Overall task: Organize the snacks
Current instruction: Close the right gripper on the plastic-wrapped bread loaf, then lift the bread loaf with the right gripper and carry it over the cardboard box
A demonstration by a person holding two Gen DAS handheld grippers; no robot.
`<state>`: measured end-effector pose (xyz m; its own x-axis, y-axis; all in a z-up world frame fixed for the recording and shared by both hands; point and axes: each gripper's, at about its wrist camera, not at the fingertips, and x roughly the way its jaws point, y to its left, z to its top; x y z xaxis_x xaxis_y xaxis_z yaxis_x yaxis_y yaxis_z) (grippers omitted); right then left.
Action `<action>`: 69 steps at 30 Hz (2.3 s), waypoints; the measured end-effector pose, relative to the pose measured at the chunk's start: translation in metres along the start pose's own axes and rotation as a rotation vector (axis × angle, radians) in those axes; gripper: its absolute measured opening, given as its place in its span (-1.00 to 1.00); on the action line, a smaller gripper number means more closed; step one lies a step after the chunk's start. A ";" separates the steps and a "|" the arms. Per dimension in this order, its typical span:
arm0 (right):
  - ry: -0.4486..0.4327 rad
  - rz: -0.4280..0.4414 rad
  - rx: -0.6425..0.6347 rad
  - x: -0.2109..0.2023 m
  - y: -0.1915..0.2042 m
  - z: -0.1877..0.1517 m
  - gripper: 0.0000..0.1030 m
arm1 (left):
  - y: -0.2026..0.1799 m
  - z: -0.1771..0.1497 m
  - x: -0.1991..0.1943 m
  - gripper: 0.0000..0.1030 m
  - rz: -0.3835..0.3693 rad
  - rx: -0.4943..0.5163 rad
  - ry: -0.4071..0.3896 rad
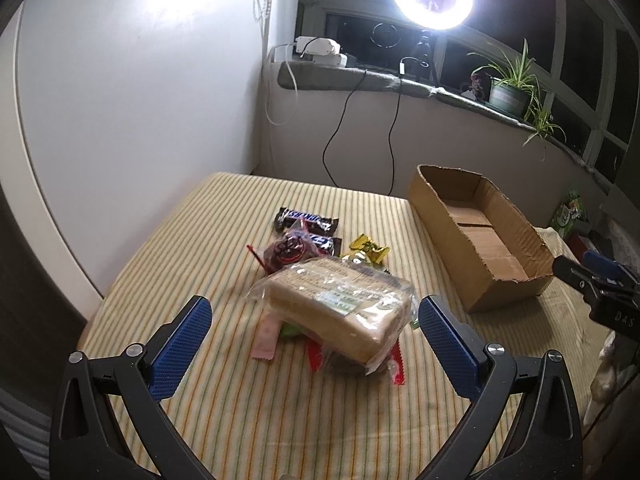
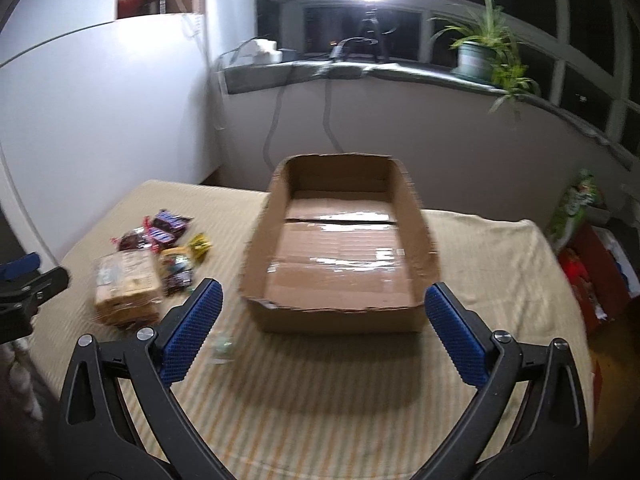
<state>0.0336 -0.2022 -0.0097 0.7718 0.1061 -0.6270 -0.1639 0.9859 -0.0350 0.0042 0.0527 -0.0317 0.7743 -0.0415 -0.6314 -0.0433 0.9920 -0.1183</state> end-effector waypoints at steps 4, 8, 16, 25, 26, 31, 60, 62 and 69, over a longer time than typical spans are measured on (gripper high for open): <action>0.042 0.135 -0.028 0.010 0.023 -0.001 0.90 | 0.012 -0.004 0.004 0.99 -0.018 -0.035 0.026; 0.105 0.279 -0.037 0.030 0.046 0.001 0.86 | 0.025 -0.007 0.012 0.89 -0.063 -0.094 0.059; 0.203 0.434 -0.076 0.069 0.089 0.020 0.85 | 0.033 -0.013 0.025 0.84 -0.160 -0.152 0.107; 0.333 0.502 -0.155 0.109 0.131 0.039 0.85 | 0.026 -0.015 0.033 0.83 -0.239 -0.158 0.132; 0.357 0.510 -0.154 0.115 0.134 0.040 0.85 | 0.025 -0.015 0.035 0.83 -0.246 -0.158 0.135; 0.435 0.560 -0.164 0.132 0.147 0.041 0.85 | 0.020 -0.017 0.045 0.67 -0.273 -0.163 0.161; 0.561 0.659 -0.115 0.140 0.143 0.029 0.14 | 0.007 -0.018 0.060 0.42 -0.307 -0.161 0.200; 0.549 0.664 -0.120 0.133 0.143 0.032 0.13 | 0.005 -0.015 0.058 0.42 -0.300 -0.153 0.191; 0.494 0.671 -0.113 0.115 0.133 0.043 0.11 | -0.009 -0.001 0.048 0.42 -0.299 -0.110 0.155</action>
<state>0.1269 -0.0535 -0.0530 0.1356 0.5701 -0.8103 -0.5726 0.7125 0.4055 0.0410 0.0417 -0.0622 0.6584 -0.3538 -0.6643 0.0961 0.9149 -0.3920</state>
